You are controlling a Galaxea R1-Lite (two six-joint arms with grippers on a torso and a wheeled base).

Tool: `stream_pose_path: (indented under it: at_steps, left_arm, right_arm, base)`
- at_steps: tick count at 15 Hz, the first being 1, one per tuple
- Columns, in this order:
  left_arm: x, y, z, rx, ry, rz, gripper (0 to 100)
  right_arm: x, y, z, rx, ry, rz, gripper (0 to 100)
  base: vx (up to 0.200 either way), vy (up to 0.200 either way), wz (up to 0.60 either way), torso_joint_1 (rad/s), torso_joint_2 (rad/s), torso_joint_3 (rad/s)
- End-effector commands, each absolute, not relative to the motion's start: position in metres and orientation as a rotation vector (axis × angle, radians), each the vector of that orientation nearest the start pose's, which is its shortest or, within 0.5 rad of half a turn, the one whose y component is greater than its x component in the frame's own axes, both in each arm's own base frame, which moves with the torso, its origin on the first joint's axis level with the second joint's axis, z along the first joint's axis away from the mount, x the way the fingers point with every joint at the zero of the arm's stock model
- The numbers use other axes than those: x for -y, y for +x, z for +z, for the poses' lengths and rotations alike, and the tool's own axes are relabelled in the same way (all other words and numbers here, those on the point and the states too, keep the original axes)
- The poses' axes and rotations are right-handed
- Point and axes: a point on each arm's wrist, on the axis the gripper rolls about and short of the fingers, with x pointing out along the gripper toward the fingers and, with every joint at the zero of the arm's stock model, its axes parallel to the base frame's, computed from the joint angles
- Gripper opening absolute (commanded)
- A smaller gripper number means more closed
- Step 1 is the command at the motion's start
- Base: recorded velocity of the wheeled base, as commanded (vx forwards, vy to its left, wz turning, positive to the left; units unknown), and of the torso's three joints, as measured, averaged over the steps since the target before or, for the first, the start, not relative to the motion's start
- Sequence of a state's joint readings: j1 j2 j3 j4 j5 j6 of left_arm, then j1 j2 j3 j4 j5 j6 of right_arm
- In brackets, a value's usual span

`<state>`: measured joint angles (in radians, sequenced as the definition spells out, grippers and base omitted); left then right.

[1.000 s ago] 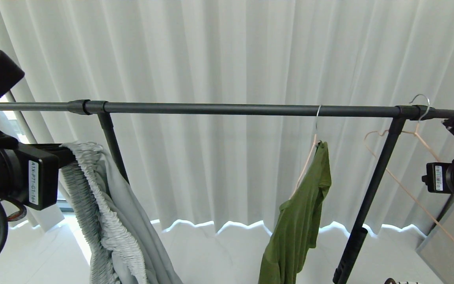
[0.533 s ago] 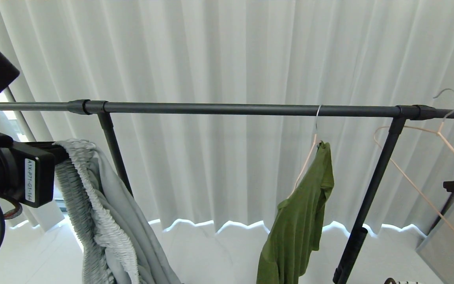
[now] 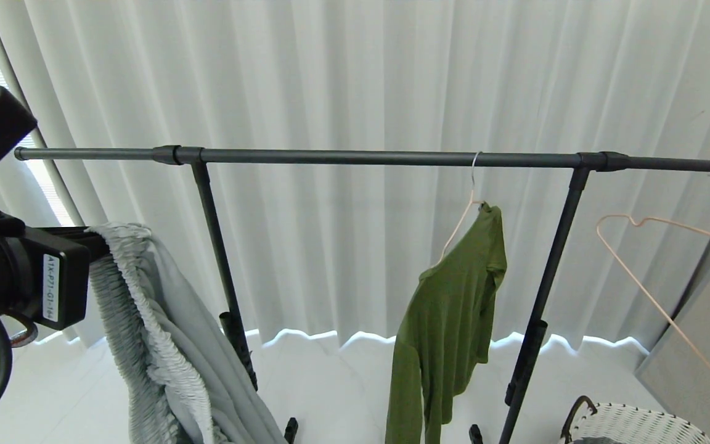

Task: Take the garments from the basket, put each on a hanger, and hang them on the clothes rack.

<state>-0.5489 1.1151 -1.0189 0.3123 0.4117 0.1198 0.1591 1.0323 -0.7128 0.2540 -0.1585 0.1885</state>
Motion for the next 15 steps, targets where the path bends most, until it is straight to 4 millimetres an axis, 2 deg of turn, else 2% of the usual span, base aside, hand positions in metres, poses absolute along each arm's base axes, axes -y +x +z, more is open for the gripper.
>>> stream_pose_path:
  at_steps: [1, 3, 6, 8, 12, 15]
  left_arm:
    - [0.066, 0.125, 0.283, -0.369, 0.314, -0.159, 0]
    - [0.065, 0.124, 0.281, -0.372, 0.316, -0.157, 0]
    - [0.066, 0.124, 0.275, -0.394, 0.33, -0.159, 0]
    - [0.066, 0.125, 0.273, -0.398, 0.344, -0.163, 0]
    - [0.067, 0.127, 0.272, -0.405, 0.362, -0.166, 0]
    - [0.067, 0.127, 0.271, -0.408, 0.363, -0.168, 0]
  right_arm:
    - [-0.017, 0.109, 0.221, -0.541, 0.093, -0.02, 0]
    - [-0.02, 0.102, 0.225, -0.518, 0.09, 0.04, 0]
    - [-0.033, 0.071, 0.227, -0.499, 0.008, 0.297, 0]
    - [-0.04, 0.06, 0.229, -0.477, -0.022, 0.448, 0]
    - [-0.058, 0.055, 0.226, -0.506, -0.091, 0.663, 0]
    - [-0.074, 0.06, 0.223, -0.542, -0.132, 0.725, 0]
  base:
    - [-0.2, 0.0, 0.0, -0.002, 0.0, 0.002]
    - [0.0, 0.0, 0.0, 0.0, 0.0, 0.0]
    - [0.0, 0.0, 0.0, 0.0, 0.0, 0.0]
    - [0.0, 0.0, 0.0, 0.0, 0.0, 0.0]
    - [0.0, 0.0, 0.0, 0.0, 0.0, 0.0]
    - [0.0, 0.0, 0.0, 0.0, 0.0, 0.0]
